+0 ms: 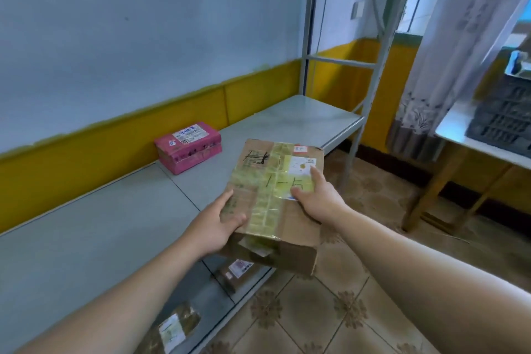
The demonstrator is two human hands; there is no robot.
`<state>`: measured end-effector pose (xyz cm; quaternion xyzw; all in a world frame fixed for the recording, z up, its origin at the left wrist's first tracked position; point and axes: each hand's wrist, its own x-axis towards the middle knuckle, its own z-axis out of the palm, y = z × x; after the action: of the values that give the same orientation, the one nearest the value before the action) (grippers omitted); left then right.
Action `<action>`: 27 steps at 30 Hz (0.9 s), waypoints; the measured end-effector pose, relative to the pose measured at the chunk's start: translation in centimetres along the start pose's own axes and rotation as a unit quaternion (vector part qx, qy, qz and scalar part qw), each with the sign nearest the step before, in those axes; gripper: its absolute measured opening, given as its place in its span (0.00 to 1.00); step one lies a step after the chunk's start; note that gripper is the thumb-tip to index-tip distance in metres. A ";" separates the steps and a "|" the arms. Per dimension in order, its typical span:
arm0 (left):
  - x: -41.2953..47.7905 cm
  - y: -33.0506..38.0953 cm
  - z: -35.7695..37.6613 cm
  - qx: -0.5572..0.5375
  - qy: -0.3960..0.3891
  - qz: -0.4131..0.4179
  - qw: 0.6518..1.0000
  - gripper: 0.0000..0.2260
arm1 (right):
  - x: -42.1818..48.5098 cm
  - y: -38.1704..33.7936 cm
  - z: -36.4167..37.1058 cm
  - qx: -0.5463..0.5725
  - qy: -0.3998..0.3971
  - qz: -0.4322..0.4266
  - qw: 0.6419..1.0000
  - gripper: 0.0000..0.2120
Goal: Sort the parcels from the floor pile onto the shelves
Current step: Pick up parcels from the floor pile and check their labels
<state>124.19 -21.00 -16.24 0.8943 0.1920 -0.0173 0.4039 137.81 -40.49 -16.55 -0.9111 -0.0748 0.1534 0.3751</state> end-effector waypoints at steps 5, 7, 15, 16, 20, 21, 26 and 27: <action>6.5 -3.6 -1.7 0.009 0.020 -0.061 0.998 0.31 | 8.1 -2.1 4.1 -0.034 -0.062 -0.035 0.997 0.38; 9.1 -5.2 -2.3 0.009 0.012 -0.087 0.996 0.32 | 11.0 -2.8 5.8 -0.039 -0.081 -0.035 0.995 0.38; 16.9 -7.8 -4.3 -0.060 -0.013 -0.129 0.990 0.34 | 19.3 -4.3 8.3 -0.113 -0.101 -0.034 0.988 0.37; 17.6 -7.9 -4.4 -0.065 -0.014 -0.128 0.989 0.34 | 20.1 -4.8 8.0 -0.145 -0.088 -0.043 0.985 0.35; 18.7 -8.0 -4.5 -0.068 0.013 -0.148 0.987 0.36 | 24.7 -7.4 7.0 -0.245 -0.052 -0.132 0.959 0.33; 18.8 -8.2 -4.3 -0.063 0.040 -0.161 0.984 0.39 | 26.1 -8.1 6.9 -0.264 -0.062 -0.155 0.950 0.33; 17.9 -6.5 -1.6 -0.081 0.170 -0.337 0.922 0.40 | 31.5 -10.3 7.8 -0.360 -0.149 -0.246 0.887 0.36; 17.8 -6.1 -0.9 -0.144 0.169 -0.354 0.908 0.39 | 31.8 -10.4 8.1 -0.367 -0.173 -0.251 0.879 0.36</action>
<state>138.33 -10.81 -23.29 0.6892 0.5621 0.0199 0.4569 164.88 -19.83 -21.75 -0.8932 -0.4157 0.1703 0.0212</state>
